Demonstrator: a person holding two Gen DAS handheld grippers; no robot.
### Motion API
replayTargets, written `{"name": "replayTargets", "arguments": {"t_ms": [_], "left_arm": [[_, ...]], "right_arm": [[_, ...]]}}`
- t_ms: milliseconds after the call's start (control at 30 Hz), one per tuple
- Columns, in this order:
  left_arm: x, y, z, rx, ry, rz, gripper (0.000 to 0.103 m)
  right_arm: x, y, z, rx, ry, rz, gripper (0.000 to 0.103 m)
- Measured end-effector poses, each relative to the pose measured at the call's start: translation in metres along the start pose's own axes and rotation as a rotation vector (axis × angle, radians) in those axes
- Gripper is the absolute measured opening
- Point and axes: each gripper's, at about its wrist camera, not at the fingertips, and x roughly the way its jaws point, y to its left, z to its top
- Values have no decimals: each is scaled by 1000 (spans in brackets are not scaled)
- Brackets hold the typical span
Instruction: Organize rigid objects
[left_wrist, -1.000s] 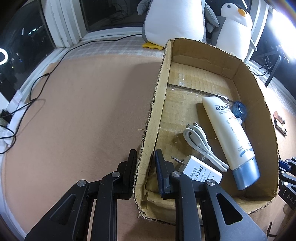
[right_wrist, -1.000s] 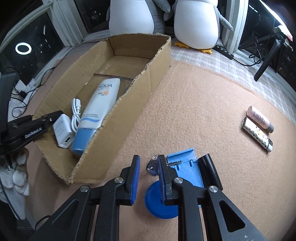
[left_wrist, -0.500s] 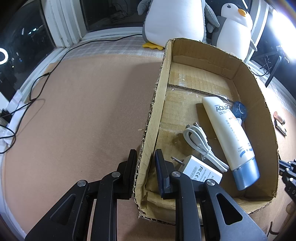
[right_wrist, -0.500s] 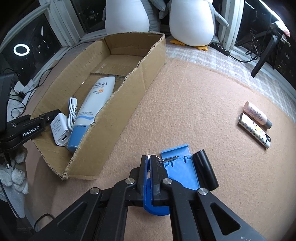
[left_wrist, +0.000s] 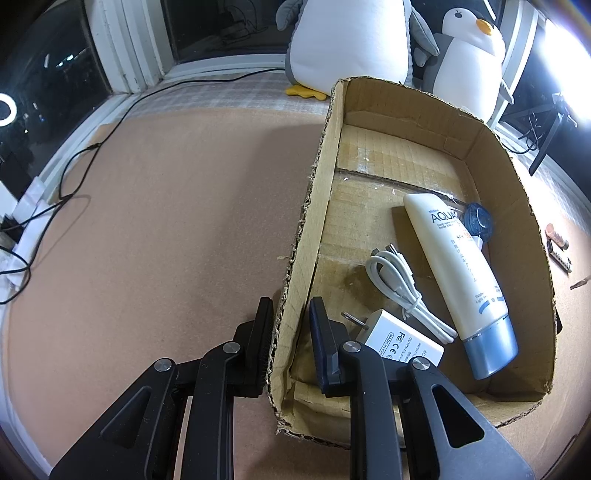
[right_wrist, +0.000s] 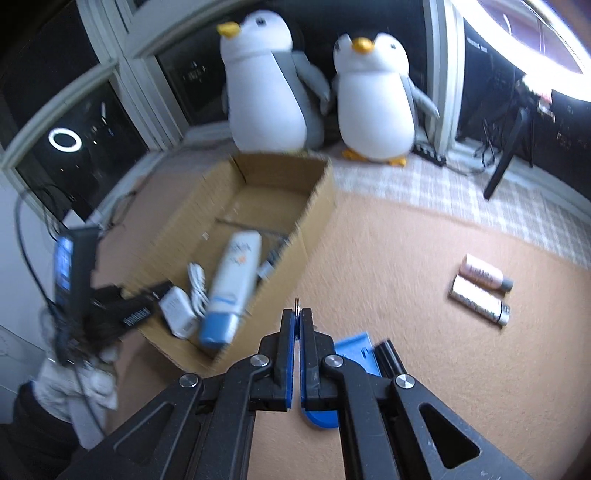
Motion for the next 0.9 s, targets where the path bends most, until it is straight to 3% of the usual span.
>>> {"name": "replayTargets", "arguments": {"t_ms": [333,900], "left_arm": [[0,0,0,-5,0,-4,19],[0,1,0,-6,0,-5,19]], "right_arm": [[-4,30,32,-40,-73,76,2],[39,31,49,-22,-27,91,2]]}}
